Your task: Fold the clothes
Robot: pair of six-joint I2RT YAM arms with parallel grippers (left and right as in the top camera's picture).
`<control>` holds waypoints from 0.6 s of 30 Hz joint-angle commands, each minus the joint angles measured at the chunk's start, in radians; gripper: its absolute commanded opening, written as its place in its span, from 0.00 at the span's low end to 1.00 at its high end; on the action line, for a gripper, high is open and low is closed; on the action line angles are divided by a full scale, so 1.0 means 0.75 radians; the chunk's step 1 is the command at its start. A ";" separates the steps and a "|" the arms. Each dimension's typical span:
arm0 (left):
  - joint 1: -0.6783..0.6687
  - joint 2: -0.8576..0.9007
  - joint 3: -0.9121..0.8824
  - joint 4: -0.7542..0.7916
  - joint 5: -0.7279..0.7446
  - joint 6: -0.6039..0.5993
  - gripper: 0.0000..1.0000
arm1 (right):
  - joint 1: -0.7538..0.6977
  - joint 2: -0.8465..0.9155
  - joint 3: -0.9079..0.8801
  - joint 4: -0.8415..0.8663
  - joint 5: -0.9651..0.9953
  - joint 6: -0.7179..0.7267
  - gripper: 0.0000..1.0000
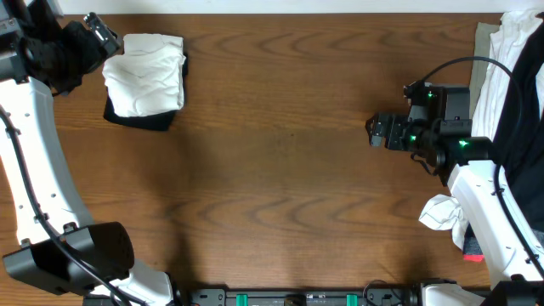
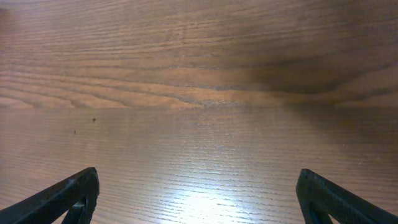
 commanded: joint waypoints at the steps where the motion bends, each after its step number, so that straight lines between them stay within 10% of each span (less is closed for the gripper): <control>1: 0.003 0.008 -0.007 -0.003 -0.021 -0.008 0.98 | -0.009 -0.007 0.002 -0.001 0.005 -0.009 0.99; 18: 0.003 0.008 -0.007 -0.003 -0.021 -0.008 0.98 | -0.003 -0.478 0.001 -0.001 0.006 -0.009 0.99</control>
